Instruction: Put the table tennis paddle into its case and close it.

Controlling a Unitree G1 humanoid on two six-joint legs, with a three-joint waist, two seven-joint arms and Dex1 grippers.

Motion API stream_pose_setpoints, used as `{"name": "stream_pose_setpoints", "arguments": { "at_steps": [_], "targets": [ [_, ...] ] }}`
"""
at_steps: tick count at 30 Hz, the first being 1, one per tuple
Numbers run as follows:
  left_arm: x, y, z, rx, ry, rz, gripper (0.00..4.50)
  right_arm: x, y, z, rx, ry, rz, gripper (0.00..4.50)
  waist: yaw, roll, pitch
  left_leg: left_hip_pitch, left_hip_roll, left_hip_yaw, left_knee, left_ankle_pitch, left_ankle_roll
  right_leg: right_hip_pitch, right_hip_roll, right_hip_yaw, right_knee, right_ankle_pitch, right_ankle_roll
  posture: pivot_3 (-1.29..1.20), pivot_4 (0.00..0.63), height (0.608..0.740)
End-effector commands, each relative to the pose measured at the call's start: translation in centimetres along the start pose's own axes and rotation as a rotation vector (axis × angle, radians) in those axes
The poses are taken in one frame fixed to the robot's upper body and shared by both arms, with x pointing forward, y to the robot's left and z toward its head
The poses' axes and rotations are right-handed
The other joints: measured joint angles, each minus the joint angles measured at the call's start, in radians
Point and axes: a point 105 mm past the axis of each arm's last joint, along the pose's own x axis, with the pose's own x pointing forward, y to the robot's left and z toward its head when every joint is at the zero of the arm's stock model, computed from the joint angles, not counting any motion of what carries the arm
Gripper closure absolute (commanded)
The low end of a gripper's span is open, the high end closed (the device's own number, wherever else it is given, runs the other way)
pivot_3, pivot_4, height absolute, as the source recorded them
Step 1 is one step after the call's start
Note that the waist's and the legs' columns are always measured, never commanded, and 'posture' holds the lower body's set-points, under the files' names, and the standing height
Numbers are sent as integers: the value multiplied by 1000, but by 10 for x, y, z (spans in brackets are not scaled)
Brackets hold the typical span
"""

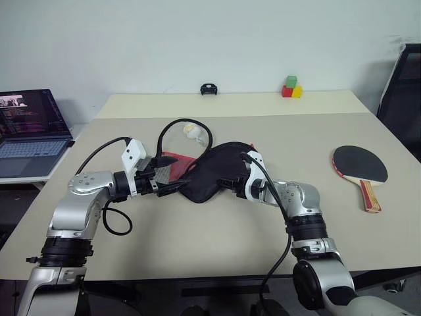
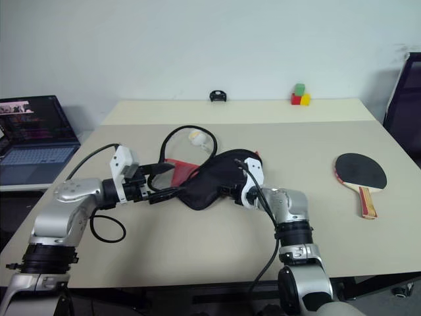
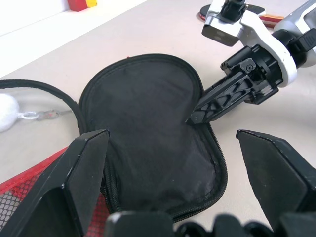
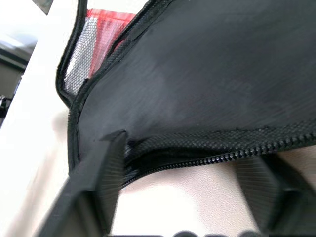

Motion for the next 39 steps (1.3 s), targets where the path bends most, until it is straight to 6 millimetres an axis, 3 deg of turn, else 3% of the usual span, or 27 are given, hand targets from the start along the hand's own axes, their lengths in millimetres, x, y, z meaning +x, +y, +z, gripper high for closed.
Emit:
{"name": "stream_pose_setpoints", "arguments": {
  "at_steps": [1, 6, 17, 29, 39],
  "targets": [
    [-5, 1, 11, 49, -24, 14, 0, -4, 6, 3, 54, -32, 24, 2839, 0, 0, 0, 0, 0, 0, 0, 0, 0, 0, 0, 0, 0, 0, 0, 0, 150, 740],
    [-2, -4, 10, 42, -29, 7, 0, -5, 8, -3, 115, -31, 32, 4485, 1, 0, 0, 0, 0, 0, 0, 0, 0, 0, 0, 0, 0, 0, 0, 0, 150, 740],
    [6, -29, 18, 38, -56, -61, 0, -29, 2, 0, 146, -17, 39, 4485, 2, 0, 0, 0, 0, 0, 0, 0, 0, 0, 0, 0, 0, 0, 0, 0, 150, 740],
    [19, -59, 25, 36, -72, -175, 0, -101, -34, 4, 28, 86, -17, 4485, 8, 0, 0, 0, 0, 0, 0, 0, 1, 1, 0, 0, -1, 0, 0, 0, 150, 740],
    [25, -64, 22, 31, -67, -214, 0, -137, -63, 7, -67, 198, -79, 4485, 9, 0, 0, -1, 0, 1, 0, 0, 2, 2, 0, 0, -3, 0, 0, 0, 150, 740]
  ]
}}
